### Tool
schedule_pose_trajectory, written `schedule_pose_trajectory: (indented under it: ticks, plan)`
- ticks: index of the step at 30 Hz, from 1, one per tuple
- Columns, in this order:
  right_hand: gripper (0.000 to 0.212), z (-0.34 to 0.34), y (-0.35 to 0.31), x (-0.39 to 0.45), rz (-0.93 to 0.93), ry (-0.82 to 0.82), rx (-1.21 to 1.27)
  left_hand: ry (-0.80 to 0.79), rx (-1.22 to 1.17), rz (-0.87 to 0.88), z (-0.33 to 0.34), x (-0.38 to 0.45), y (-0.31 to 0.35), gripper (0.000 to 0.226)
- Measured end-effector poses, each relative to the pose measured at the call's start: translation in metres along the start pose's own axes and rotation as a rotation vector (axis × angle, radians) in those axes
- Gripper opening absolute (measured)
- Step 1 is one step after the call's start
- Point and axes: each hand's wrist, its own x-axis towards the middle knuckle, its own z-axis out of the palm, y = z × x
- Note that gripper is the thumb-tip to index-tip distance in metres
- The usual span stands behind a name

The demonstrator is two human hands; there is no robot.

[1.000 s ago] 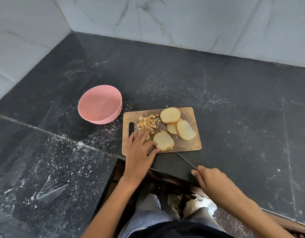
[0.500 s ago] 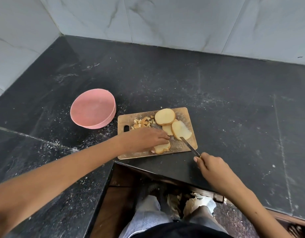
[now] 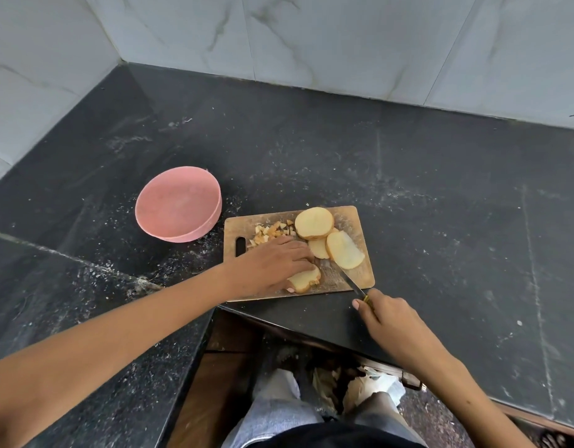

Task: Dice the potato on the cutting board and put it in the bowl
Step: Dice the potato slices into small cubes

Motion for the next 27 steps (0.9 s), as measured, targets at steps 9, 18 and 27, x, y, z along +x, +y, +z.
schedule_pose_trajectory:
  ticks: [9,18,27]
  plan:
    - [0.029,-0.001,-0.01,0.006,-0.02,0.012,-0.002,0.13,-0.179,-0.44,0.024,-0.018,0.029,0.05]
    - [0.026,0.005,-0.026,0.012,-0.07,0.116,0.08,0.309,-0.027,-0.874,0.039,0.018,0.074,0.049]
    - [0.022,0.019,-0.048,0.02,-0.043,0.136,-0.011,0.357,-0.017,-0.904,0.055,0.017,0.086,0.046]
